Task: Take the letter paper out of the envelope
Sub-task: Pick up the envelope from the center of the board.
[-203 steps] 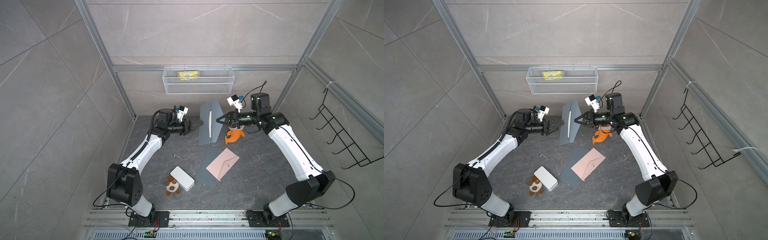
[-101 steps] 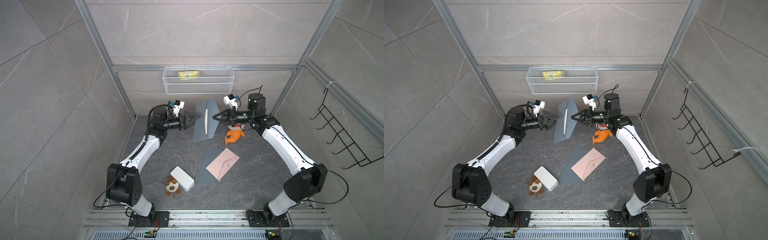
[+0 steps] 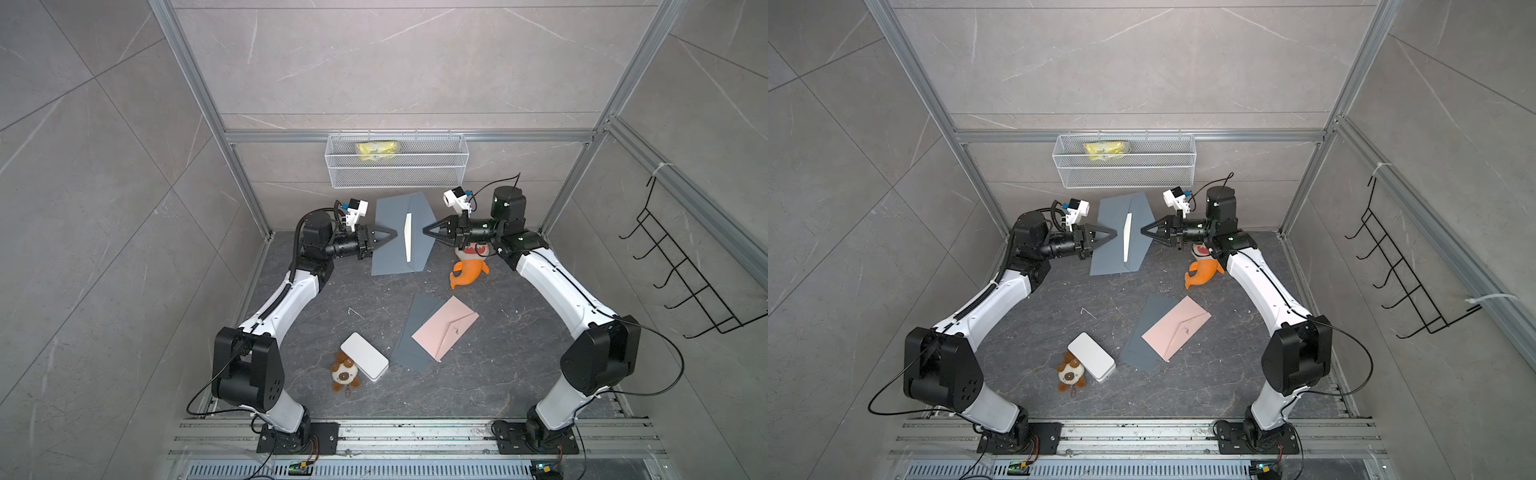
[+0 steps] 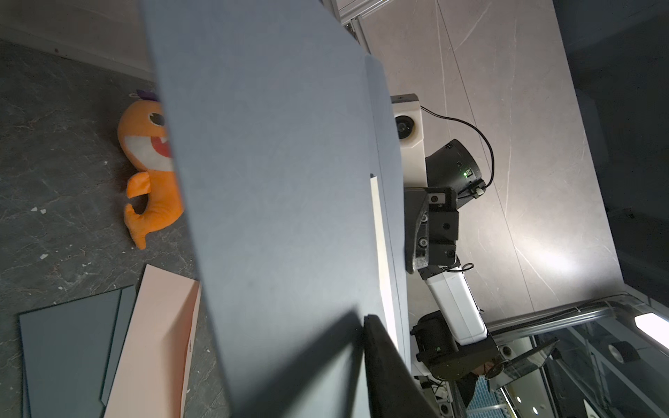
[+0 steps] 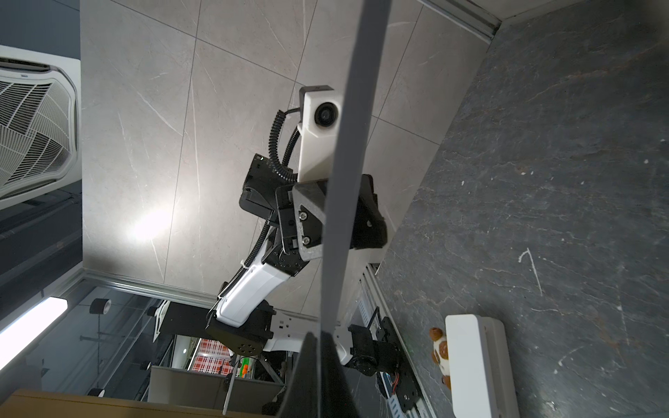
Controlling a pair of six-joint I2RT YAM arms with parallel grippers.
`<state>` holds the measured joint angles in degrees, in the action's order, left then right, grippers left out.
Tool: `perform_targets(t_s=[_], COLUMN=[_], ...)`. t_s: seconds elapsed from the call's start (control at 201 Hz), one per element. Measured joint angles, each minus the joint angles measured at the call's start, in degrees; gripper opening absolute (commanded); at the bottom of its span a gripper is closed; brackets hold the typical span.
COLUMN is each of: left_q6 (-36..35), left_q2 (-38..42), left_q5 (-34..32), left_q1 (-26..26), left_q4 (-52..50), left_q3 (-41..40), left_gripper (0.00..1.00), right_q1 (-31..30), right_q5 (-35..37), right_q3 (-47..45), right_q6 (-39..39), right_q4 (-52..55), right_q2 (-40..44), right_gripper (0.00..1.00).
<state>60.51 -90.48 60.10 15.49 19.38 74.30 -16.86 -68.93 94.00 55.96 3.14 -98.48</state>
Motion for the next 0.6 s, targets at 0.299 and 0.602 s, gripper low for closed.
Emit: perform_targets(t_s=[0.299, 0.602], left_q6=[2.6, 10.1], left_q2=[0.2, 0.2], left_q5=[-1.6, -3.0], left_q1=[0.0, 0.0], left_q4=[0.9, 5.3], left_q3=[0.0, 0.0], left_gripper=[0.0, 0.0], right_q1=[0.8, 0.6], right_q5=[1.2, 8.4], right_q3=[0.1, -4.1], right_q6=[-2.9, -10.6], right_q4=[3.8, 12.9], right_q2=[-0.9, 0.4], right_gripper=[0.42, 0.5])
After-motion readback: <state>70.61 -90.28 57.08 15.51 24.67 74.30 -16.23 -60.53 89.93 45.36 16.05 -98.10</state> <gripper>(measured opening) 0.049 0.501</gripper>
